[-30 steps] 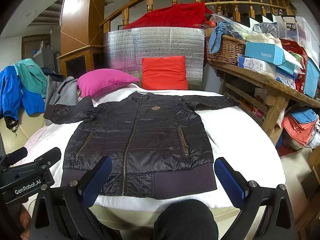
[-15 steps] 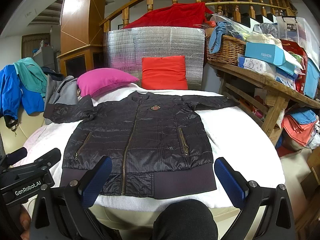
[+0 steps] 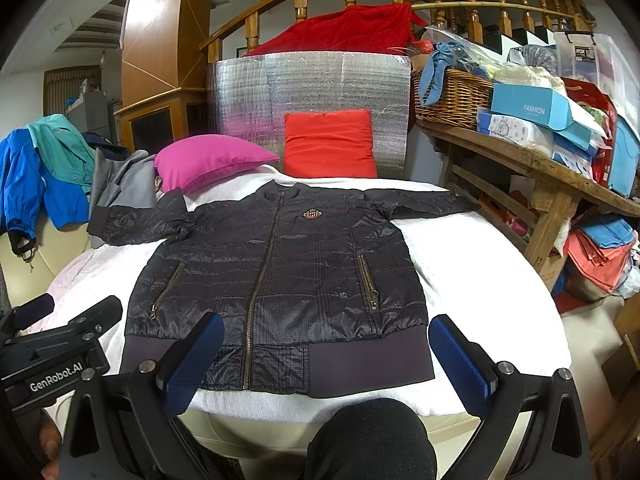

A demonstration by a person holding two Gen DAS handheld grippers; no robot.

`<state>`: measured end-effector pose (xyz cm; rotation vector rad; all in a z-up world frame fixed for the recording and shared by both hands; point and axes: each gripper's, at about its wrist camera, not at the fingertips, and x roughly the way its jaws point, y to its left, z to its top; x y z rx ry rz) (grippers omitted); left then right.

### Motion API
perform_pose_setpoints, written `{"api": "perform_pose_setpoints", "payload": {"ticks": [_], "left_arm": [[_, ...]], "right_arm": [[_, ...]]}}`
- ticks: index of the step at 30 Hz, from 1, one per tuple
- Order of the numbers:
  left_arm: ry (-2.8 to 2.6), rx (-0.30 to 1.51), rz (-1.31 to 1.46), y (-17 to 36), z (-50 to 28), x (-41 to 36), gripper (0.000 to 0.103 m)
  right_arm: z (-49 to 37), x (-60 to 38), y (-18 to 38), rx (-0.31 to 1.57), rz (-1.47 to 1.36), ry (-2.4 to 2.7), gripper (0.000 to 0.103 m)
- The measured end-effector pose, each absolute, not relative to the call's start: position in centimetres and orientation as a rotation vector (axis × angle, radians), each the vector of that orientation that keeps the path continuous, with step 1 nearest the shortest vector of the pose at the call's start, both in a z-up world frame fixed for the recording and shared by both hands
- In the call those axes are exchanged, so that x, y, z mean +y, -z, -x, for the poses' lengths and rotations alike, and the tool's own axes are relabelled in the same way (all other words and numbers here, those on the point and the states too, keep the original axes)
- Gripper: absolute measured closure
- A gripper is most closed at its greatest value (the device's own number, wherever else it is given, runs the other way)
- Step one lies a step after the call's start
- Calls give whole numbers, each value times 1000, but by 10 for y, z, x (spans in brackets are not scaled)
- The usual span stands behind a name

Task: Fold large clothes

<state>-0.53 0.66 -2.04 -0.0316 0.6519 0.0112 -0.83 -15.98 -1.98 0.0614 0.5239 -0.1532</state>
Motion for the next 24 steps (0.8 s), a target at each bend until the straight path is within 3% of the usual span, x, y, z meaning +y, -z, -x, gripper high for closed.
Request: {"api": "perform_pose_setpoints", "payload": {"ticks": [15,24], "left_arm": [[-13,669,28,28,-1,7,0],[-34,763,7,56,-52,4,0]], "right_arm": [[-1,-159,30,551,-59,135,0],[-38,-192,52,643,-106,125,0]]}}
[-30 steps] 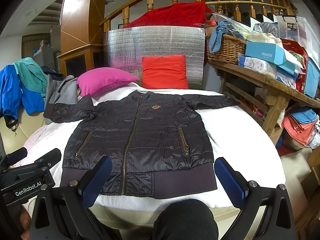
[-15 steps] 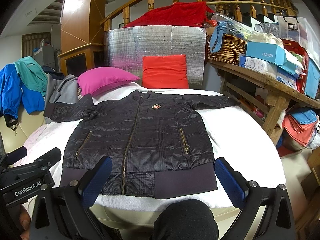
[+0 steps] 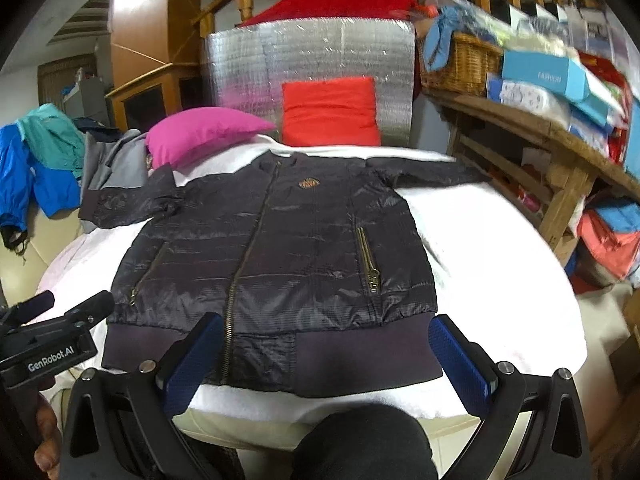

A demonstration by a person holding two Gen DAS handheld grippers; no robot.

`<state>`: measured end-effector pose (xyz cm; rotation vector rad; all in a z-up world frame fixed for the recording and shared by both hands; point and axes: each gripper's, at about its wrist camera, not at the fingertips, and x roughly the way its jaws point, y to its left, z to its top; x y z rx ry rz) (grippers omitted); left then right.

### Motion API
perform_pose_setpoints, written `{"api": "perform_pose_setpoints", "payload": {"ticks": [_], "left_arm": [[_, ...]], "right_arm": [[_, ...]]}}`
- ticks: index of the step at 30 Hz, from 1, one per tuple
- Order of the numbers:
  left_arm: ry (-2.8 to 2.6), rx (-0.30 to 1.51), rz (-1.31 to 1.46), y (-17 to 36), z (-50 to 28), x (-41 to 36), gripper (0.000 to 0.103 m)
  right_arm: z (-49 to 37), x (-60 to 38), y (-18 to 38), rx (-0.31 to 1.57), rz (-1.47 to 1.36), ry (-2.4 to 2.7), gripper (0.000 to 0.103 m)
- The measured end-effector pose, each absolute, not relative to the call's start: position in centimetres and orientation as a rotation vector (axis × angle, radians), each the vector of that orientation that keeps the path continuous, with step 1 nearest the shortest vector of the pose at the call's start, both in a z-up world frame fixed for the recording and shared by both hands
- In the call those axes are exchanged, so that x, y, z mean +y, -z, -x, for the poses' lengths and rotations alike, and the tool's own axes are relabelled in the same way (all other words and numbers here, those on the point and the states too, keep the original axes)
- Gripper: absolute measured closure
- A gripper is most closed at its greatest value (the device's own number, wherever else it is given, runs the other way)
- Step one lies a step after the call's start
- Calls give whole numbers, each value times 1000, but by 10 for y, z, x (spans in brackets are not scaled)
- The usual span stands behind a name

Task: Fold large clothes
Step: 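Move both tools toward the jacket, right tool reaching its sleeve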

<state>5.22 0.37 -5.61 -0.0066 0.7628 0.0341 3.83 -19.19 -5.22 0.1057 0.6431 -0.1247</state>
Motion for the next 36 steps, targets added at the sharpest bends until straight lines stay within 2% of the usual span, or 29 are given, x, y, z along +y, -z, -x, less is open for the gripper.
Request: {"api": "perform_pose_setpoints", "payload": {"ticks": [14,36], "left_arm": [[6,835,-50,76,-144,-36,0],[68,909,-56,120,-224,-76,0]], "right_arm": [[-116,-305,65,734,-316,134,0],[-193,-337,96,767,-265,110,0]]}}
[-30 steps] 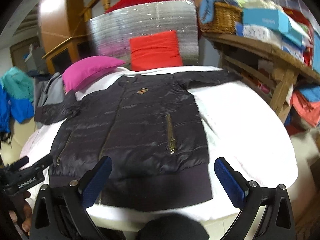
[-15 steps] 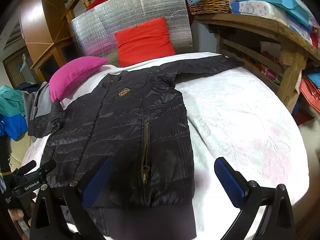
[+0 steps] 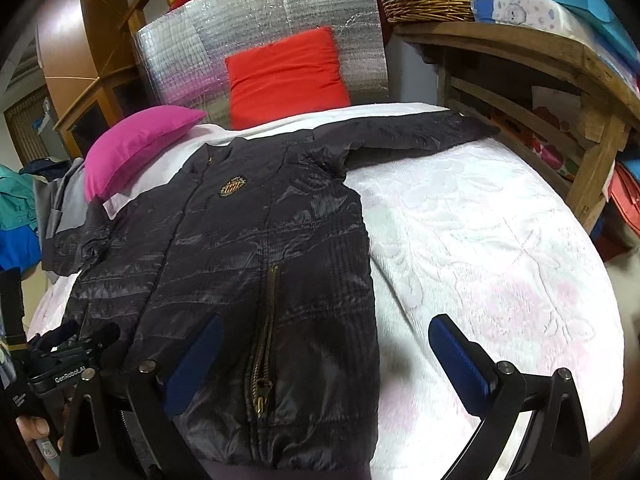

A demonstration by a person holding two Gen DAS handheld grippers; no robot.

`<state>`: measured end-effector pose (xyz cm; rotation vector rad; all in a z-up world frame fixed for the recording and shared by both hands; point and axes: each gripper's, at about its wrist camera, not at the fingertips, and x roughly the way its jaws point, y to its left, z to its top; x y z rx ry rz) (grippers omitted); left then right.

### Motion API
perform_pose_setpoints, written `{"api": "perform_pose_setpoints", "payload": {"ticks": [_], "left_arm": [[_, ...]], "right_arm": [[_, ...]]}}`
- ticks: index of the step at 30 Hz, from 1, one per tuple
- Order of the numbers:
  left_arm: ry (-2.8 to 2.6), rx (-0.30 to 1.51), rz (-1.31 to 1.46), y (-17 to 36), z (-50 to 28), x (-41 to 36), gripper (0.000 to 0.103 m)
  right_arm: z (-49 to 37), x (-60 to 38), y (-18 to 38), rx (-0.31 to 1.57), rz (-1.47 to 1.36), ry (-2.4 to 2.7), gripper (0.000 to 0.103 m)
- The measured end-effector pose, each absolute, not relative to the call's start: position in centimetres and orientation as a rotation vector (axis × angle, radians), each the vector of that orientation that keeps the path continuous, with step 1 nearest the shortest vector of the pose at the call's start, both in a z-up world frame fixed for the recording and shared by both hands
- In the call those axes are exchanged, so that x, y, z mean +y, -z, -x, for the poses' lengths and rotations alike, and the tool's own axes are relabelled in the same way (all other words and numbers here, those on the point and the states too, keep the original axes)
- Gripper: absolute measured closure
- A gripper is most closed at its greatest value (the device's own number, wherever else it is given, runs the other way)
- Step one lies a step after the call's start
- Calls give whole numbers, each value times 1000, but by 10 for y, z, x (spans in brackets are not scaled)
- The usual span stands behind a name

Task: Fold large clothes

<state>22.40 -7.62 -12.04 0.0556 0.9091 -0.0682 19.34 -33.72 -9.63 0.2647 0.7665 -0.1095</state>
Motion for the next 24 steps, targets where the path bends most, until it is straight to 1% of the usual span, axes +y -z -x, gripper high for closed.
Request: {"api": "perform_pose_setpoints", "payload": {"ticks": [4,7,9,12,14,15,16,17,18,19,21,24], "left_arm": [[75,865,-64,115,-240,-85,0],[73,825,-62,114,-259,-92,0],[77,818,-52,118,-273,-94,0],[88,824,-32,133,-285,-93,0],[96,855,-12,147,-287,-89,0],[98,878,-7,152,-288,-87,0],[107,892,0,155,-289,-87,0],[111,892,3,155,-289,-87,0],[109,888,5,155,-288,-86,0],[111,881,5,155,-288,-87,0],[113,885,-7,157,-290,-89,0],[116,903,-10,161,-292,-91,0]], "right_arm": [[-209,-355,89,742,-259,100,0],[-229,-387,79,700,-327,110,0],[-252,-417,75,675,-412,115,0],[-294,-467,83,668,-599,105,1],[-325,-505,98,668,-737,119,7],[-338,-520,107,668,-798,126,12],[-352,-539,118,664,-879,143,20],[-362,-554,127,659,-935,158,25],[-373,-567,135,649,-987,173,32],[-381,-576,141,635,-1024,186,34],[-400,-598,154,588,-1115,190,34],[-424,-616,166,562,-1162,203,34]]}}
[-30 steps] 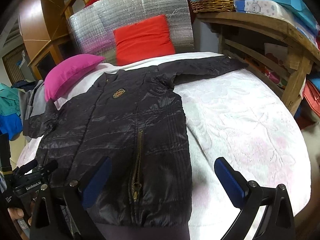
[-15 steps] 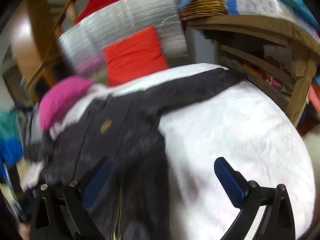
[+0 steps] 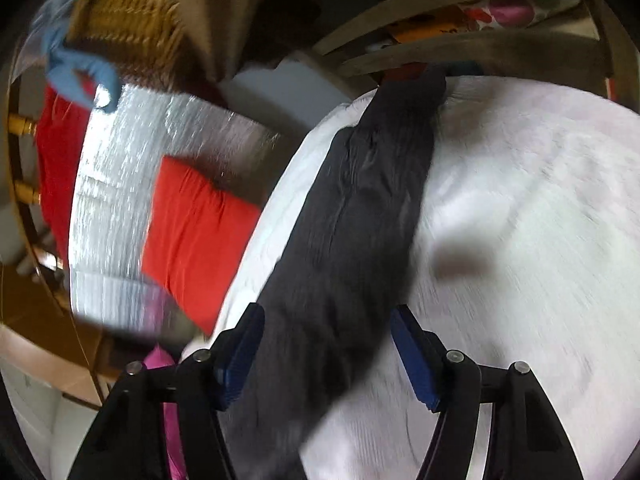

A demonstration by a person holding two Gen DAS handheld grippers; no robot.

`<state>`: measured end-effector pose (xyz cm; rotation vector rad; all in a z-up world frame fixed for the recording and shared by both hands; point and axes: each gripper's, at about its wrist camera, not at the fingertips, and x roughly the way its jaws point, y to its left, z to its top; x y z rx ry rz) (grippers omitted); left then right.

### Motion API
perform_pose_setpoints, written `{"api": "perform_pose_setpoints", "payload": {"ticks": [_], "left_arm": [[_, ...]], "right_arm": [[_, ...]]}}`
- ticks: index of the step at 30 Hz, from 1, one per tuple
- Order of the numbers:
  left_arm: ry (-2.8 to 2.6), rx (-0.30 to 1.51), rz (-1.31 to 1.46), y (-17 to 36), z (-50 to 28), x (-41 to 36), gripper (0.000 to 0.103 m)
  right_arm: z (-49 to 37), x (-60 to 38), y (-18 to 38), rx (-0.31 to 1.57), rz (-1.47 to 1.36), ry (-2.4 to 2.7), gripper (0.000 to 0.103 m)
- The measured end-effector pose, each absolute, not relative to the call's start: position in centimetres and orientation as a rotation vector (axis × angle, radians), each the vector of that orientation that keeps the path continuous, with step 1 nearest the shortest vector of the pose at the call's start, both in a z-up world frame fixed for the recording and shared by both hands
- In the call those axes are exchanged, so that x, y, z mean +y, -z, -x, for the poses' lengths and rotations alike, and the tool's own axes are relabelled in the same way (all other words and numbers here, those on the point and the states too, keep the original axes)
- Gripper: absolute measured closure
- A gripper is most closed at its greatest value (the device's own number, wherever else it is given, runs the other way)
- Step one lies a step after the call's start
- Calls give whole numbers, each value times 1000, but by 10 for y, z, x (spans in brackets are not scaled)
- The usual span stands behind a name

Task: Fold large clothes

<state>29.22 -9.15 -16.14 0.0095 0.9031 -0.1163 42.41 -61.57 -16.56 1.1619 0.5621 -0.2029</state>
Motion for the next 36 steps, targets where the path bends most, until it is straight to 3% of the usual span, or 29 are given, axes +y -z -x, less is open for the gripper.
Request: {"api": "perform_pose_setpoints", "payload": {"ticks": [5,6,7,8,9,19,24,26,27,28,29,30,33,36], "left_arm": [[119,917,14,165,-299,-87,0],[119,920,13,166,-299,-87,0],[119,922,13,166,-299,-87,0],[120,922,15,167,-300,-86,0],[120,922,18,167,-300,-86,0],[102,925,44,168,-303,-83,0],[81,919,75,166,-305,-75,0],[63,915,103,164,-307,-68,0],[55,912,125,163,-308,-63,0],[50,908,139,162,-308,-60,0],[35,902,162,161,-309,-54,0],[27,901,174,160,-309,-51,0],[7,906,234,159,-312,-38,0],[-21,907,288,159,-315,-28,0]], "right_arm": [[-450,-637,178,608,-1134,308,35],[-455,-639,179,645,-1111,331,46],[-461,-639,177,698,-1076,365,72],[-462,-638,172,715,-1042,380,86],[-463,-634,161,712,-994,383,95],[-465,-457,-29,546,-401,88,96],[-433,-306,-55,515,-220,-181,95],[-425,-255,-34,568,-178,-273,92],[-425,-232,-17,621,-154,-324,81],[-424,-209,0,676,-133,-369,49],[-423,-186,23,742,-108,-400,31],[-422,-174,41,773,-93,-407,20],[-425,-167,80,862,-131,-399,20],[-419,-190,76,831,-255,-363,20]]}}
